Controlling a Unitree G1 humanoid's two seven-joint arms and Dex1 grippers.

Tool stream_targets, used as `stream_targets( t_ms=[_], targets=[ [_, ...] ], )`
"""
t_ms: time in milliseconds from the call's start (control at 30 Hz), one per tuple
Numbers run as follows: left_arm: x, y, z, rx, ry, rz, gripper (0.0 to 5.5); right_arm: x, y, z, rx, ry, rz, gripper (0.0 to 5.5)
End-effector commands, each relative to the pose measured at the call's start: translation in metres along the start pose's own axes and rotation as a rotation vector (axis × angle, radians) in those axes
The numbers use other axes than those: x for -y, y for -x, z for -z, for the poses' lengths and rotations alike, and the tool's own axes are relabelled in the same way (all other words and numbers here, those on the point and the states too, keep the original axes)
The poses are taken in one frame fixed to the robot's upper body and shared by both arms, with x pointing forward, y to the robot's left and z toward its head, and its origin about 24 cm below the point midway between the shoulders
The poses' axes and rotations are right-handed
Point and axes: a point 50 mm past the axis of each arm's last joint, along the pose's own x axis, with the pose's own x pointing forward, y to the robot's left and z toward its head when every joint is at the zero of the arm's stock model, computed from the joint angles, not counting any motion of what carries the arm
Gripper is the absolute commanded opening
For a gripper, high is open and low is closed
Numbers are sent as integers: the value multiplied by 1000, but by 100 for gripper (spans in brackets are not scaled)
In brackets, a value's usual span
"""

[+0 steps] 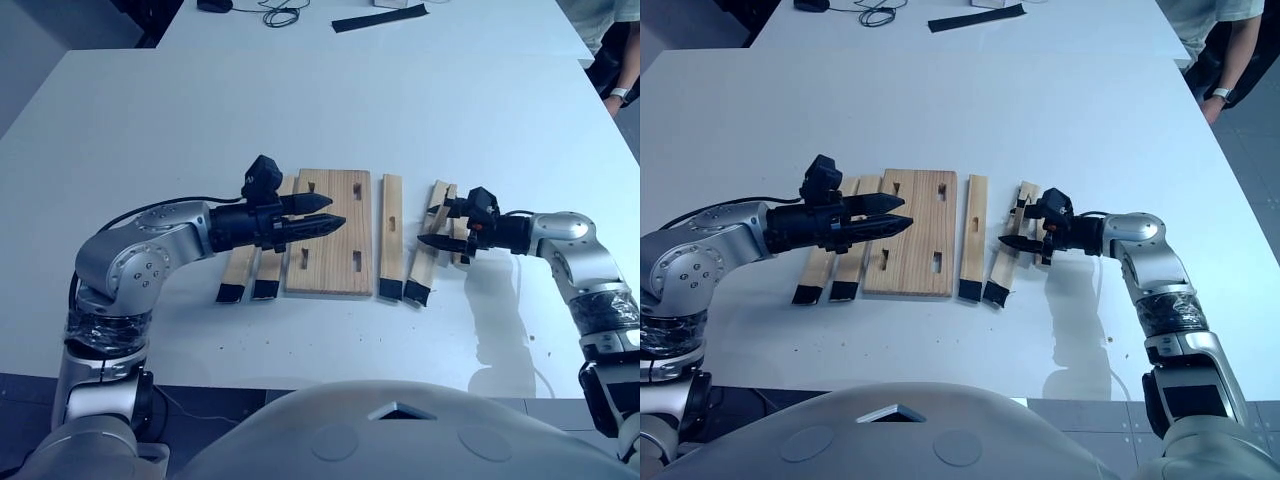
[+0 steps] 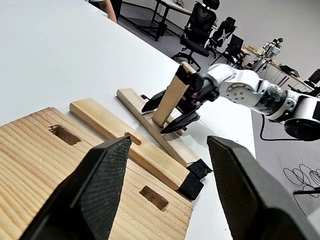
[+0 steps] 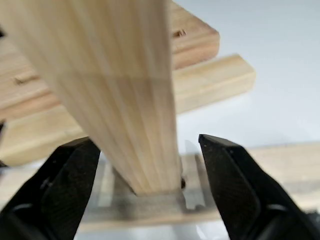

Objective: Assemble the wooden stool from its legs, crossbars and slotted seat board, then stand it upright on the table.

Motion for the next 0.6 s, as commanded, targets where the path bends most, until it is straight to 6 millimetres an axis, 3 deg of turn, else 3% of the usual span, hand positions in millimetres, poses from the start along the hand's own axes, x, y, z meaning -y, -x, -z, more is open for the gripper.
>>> stream_targets(
  t_ms=[33,400,600],
  targets=[
    [0,1,-1,11,-12,-20,283,1,13,-31,68,50,19,352],
    [0,2,-3,27,-16,-15,283,-11,37,-93,271,59,7,352],
    [-10,1,-2,32,-12,-69,283,-16,26,-111,391,39,-2,352]
  ],
)
